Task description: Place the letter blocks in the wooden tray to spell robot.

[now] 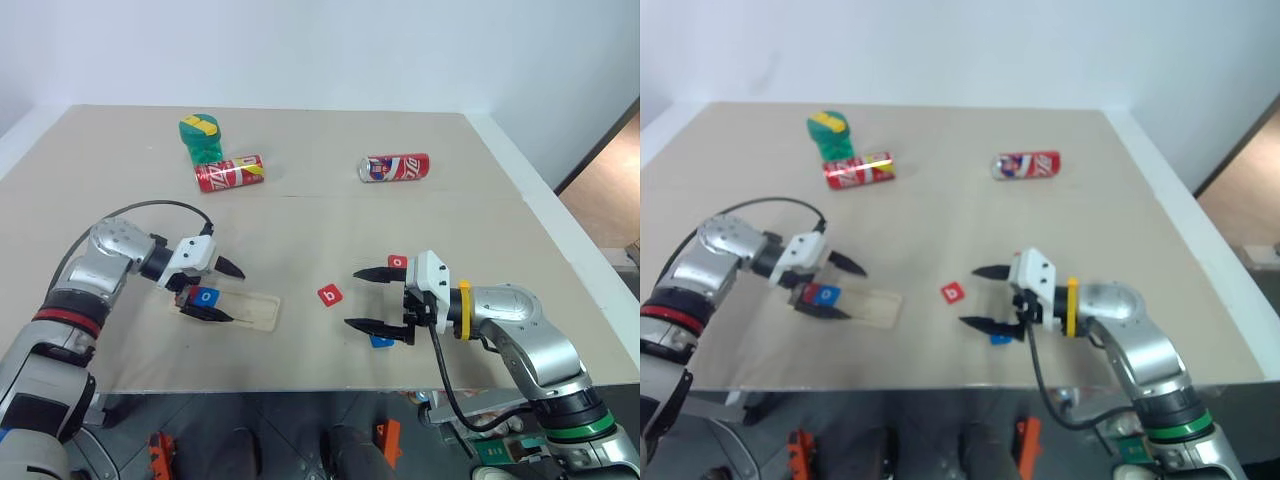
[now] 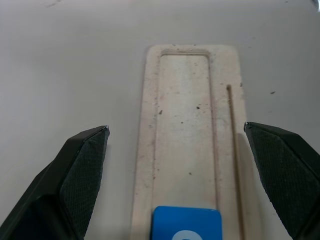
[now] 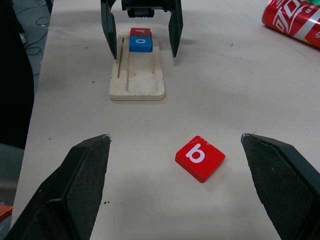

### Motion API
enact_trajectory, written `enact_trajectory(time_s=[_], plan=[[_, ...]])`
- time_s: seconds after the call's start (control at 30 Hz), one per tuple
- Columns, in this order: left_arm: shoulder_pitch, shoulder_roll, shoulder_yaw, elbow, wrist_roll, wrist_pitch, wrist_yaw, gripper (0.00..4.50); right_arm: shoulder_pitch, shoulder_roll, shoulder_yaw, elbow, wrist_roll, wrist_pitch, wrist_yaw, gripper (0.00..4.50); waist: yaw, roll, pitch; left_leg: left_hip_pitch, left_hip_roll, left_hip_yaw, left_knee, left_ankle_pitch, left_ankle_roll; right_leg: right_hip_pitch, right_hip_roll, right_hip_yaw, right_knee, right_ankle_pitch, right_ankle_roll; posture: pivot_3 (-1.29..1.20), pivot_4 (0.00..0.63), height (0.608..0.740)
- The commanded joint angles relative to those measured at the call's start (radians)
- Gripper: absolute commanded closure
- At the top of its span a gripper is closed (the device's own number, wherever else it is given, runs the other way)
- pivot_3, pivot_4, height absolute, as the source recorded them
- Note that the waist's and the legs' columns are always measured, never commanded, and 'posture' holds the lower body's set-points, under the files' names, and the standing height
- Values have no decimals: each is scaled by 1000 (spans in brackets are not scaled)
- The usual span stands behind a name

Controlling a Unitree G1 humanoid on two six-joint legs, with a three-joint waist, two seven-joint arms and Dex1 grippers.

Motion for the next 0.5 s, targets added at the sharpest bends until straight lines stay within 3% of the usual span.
enact_trajectory(time_s=[0.03, 0.17, 0.5], plan=[[-20, 35, -14, -57, -52, 28, -6, 0, 0, 3, -11, -6, -3, -18, 2, 162, 0, 0, 0, 0, 0, 0, 0, 0, 0, 0, 0, 0, 0, 0, 0, 0, 150, 740], [-12, 58, -49, -96, -79, 54, -6, 0, 1, 6, -10, -6, -8, -18, 1, 162, 0, 0, 0, 0, 0, 0, 0, 0, 0, 0, 0, 0, 0, 0, 0, 0, 150, 740], [-33, 41, -109, 32, 2, -62, -6, 0, -38, 76, -45, -8, 56, -5, -12, 162, 0, 0, 0, 0, 0, 0, 0, 0, 0, 0, 0, 0, 0, 0, -1, 0, 150, 740]])
